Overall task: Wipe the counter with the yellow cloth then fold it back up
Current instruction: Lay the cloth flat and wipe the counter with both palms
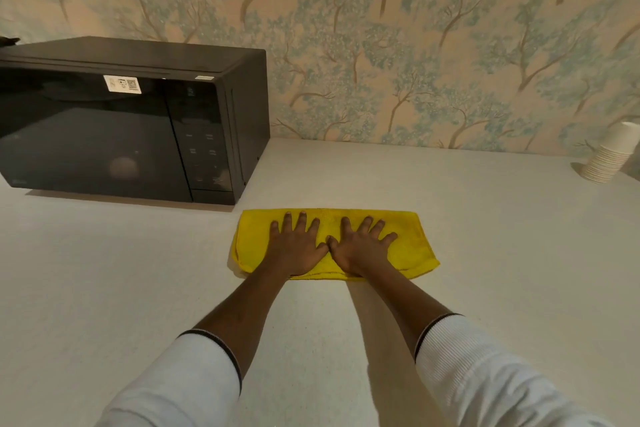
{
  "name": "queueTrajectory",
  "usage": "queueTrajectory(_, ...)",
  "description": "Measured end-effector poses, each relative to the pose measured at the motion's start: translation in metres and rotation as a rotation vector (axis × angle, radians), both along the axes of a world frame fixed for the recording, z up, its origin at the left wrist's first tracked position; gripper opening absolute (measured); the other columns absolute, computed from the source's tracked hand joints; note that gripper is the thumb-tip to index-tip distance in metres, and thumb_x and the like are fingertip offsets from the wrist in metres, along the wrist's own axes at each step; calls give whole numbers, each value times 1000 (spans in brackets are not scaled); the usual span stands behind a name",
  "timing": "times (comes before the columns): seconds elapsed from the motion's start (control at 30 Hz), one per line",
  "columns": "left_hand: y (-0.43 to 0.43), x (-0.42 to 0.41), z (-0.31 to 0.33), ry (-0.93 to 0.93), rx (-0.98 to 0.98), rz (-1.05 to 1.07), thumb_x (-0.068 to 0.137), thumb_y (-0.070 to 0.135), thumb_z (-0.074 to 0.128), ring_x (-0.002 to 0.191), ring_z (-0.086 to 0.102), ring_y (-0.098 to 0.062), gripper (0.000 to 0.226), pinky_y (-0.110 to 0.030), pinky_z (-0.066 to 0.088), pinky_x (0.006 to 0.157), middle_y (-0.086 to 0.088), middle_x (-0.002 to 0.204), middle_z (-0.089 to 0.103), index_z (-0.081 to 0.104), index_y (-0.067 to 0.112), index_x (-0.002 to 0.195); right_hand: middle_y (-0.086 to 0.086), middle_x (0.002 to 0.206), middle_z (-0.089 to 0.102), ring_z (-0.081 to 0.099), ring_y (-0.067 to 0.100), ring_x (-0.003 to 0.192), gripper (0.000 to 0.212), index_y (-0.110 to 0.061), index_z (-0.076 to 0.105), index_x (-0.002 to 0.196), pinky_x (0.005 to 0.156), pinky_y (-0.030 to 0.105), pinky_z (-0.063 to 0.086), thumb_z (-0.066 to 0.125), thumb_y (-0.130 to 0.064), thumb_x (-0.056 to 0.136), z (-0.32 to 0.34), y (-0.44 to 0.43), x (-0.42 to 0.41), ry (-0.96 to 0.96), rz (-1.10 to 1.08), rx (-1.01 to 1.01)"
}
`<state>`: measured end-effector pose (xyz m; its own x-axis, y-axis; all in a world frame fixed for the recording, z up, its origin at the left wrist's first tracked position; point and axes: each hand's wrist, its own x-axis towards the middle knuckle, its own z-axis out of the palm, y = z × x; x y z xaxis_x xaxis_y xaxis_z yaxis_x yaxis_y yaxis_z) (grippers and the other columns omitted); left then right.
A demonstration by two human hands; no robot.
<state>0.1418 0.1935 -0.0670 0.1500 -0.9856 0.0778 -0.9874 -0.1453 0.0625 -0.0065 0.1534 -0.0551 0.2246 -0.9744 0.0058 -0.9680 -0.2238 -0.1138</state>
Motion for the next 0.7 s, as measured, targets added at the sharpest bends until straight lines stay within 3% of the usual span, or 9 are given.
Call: queueTrajectory(0.7, 72, 23, 0, -3, 16, 45, 81, 73, 10, 145, 4, -38, 80, -60, 5, 112, -7, 161, 7, 7, 31, 148, 27, 159, 2, -6, 52, 143, 81, -29, 10, 151, 104, 74, -5, 14, -73, 84, 5, 71, 16, 6, 58, 19)
